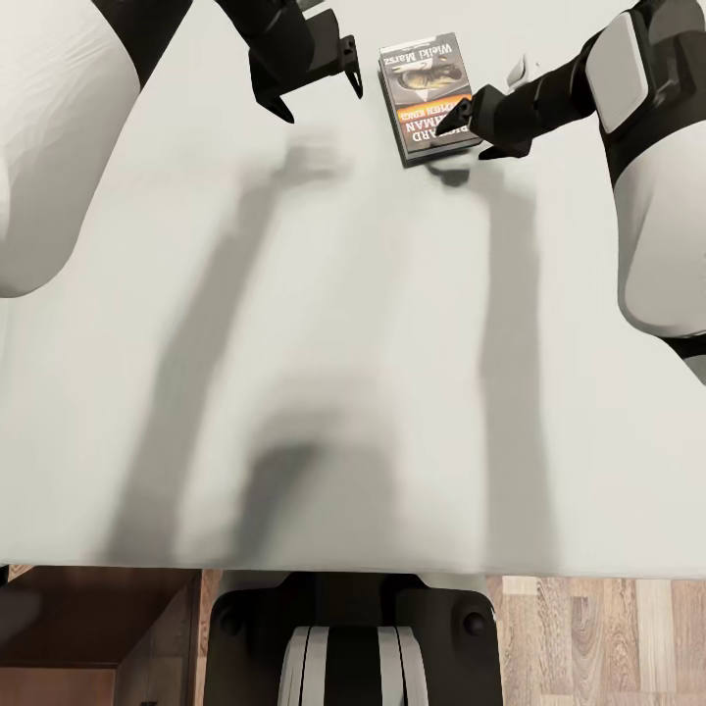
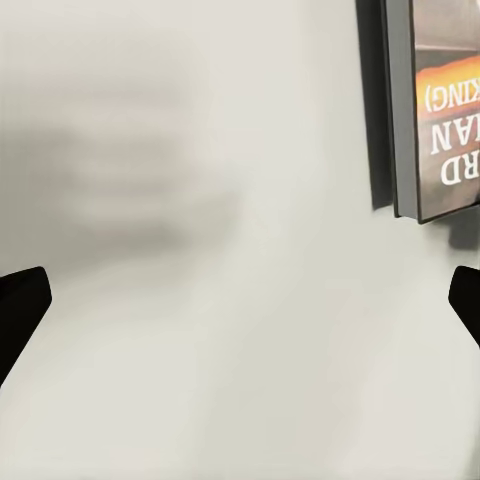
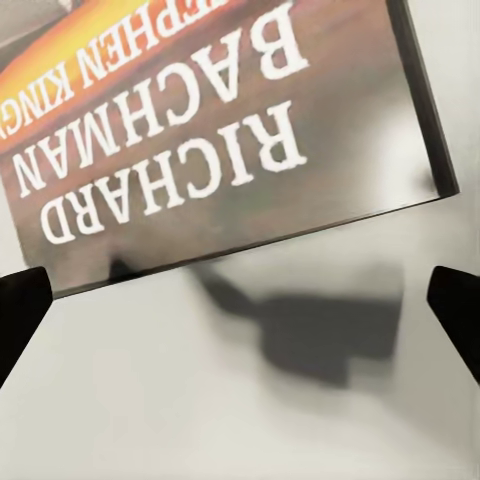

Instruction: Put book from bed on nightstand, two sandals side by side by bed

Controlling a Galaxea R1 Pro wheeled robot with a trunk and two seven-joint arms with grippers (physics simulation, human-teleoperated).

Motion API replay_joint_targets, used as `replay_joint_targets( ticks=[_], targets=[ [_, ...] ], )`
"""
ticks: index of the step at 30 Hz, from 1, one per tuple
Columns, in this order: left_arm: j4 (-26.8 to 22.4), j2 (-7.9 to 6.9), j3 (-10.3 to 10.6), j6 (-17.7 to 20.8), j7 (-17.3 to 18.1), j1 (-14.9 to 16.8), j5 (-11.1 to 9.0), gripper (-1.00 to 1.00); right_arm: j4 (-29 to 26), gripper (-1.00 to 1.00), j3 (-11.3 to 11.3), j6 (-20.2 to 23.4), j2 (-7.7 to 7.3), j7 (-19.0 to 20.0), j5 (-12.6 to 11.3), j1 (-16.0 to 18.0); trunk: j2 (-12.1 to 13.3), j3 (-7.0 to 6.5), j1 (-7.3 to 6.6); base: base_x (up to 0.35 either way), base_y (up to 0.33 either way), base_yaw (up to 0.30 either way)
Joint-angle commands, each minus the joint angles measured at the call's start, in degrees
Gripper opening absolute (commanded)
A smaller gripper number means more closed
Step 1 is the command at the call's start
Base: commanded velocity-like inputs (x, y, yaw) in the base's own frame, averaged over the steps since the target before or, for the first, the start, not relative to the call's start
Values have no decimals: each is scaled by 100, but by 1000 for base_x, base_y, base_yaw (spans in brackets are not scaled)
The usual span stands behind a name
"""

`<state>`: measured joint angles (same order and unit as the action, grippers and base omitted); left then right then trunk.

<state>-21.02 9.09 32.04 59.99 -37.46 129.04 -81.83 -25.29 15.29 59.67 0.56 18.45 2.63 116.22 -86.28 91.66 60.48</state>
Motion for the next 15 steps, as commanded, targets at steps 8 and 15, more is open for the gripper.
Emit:
replay_joint_targets(
  ticks=[8,15],
  targets=[
    [-59,-4,39,1,-48,0,-61,100,77,100,34,-71,6,-34,127,-2,-1,3,1,0,0,0],
    [-95,-4,37,1,-44,-1,-61,100,77,100,35,-113,6,-42,130,-3,-1,3,1,0,0,0]
  ],
)
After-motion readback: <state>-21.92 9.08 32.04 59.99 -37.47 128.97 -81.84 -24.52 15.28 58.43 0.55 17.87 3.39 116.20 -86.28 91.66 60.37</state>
